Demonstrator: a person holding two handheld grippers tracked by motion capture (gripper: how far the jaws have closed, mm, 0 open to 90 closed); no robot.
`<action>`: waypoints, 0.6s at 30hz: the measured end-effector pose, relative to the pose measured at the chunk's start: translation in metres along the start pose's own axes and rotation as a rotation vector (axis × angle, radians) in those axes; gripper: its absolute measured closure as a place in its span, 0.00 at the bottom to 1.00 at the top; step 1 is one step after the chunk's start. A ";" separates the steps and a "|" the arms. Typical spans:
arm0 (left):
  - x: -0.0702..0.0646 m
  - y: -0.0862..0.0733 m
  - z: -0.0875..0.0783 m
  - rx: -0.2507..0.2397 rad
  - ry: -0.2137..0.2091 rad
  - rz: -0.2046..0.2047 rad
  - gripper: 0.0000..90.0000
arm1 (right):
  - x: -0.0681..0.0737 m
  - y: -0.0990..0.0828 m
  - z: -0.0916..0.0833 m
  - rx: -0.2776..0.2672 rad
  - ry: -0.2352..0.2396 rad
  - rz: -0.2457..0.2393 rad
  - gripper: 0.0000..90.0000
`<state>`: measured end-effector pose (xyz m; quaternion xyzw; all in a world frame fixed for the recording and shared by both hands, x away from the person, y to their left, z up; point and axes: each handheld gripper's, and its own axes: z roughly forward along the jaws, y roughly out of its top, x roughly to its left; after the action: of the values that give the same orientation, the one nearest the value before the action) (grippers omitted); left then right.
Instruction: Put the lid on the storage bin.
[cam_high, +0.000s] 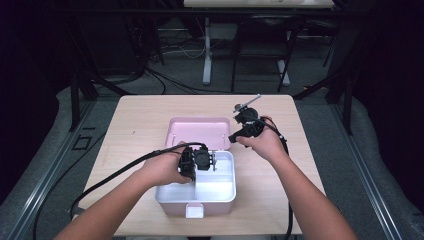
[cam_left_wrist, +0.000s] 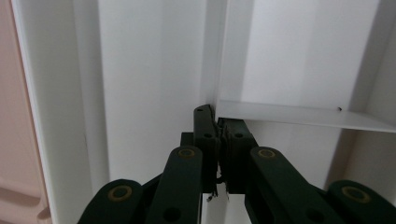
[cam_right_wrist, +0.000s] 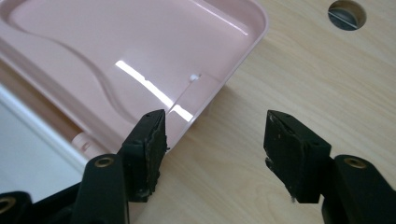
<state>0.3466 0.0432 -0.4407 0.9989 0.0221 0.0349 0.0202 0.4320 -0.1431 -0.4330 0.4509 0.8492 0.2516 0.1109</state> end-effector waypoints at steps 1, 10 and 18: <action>0.000 0.000 0.000 0.000 -0.001 -0.001 0.96 | 0.000 0.002 0.002 -0.004 -0.011 0.002 0.44; 0.000 0.000 0.000 0.001 -0.002 0.001 0.96 | -0.011 0.016 0.017 -0.002 -0.027 0.082 0.48; 0.000 0.000 0.000 -0.001 0.005 0.003 0.96 | -0.014 0.023 0.033 0.002 -0.010 0.113 0.50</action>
<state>0.3461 0.0431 -0.4409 0.9989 0.0209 0.0374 0.0208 0.4699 -0.1329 -0.4496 0.4994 0.8220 0.2545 0.1005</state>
